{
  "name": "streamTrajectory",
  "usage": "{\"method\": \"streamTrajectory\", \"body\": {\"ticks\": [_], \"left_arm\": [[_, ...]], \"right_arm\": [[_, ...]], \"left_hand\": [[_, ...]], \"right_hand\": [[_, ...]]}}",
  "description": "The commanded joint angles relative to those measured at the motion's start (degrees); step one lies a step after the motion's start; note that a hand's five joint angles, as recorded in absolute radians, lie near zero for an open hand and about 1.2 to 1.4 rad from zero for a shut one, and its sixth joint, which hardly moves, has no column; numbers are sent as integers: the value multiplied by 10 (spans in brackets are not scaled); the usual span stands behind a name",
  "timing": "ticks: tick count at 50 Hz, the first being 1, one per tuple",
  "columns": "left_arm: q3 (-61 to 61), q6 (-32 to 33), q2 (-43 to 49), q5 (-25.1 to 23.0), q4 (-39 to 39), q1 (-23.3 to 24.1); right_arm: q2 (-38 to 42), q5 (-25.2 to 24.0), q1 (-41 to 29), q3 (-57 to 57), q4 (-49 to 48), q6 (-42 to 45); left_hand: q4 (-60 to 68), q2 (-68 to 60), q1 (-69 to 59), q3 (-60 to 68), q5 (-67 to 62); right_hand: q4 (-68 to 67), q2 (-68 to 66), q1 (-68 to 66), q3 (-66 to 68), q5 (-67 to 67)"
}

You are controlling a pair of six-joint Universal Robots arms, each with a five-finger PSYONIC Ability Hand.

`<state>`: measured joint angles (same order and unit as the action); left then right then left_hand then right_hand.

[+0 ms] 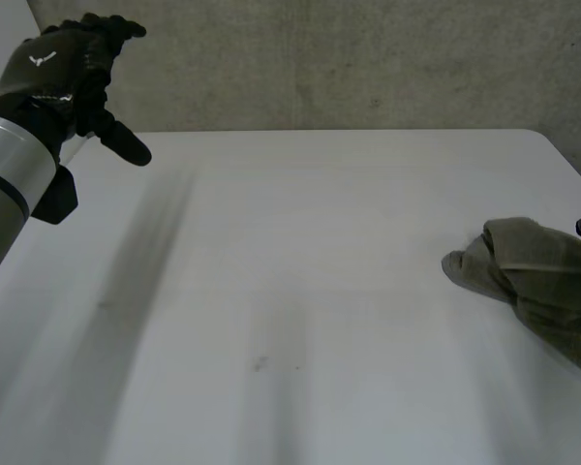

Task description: Fold the laundry

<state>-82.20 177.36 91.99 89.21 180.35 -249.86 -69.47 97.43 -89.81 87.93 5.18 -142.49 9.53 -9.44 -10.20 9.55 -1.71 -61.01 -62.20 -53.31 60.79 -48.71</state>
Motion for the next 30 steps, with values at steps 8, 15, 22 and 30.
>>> {"method": "streamTrajectory", "body": {"ticks": [8,15,22,30], "left_arm": [[-9,-4,86,-2,14,29],[-21,-9,124,-28,40,39],[-28,-84,156,-70,45,40],[-26,-201,146,-91,41,38]], "right_arm": [[-65,-52,-111,-67,-36,-72],[-110,-54,-205,-84,-37,-105],[-119,-44,-321,-160,-39,-107],[-103,-17,-392,-242,-39,-101]], "left_hand": [[5,-6,2,5,17],[5,-6,2,5,17],[7,-8,0,7,15],[14,-14,-7,13,8]], "right_hand": [[-190,-178,-267,192,-213],[-190,-178,-267,192,-213],[-190,-178,-267,192,-213],[-190,-178,-267,192,-213]]}}
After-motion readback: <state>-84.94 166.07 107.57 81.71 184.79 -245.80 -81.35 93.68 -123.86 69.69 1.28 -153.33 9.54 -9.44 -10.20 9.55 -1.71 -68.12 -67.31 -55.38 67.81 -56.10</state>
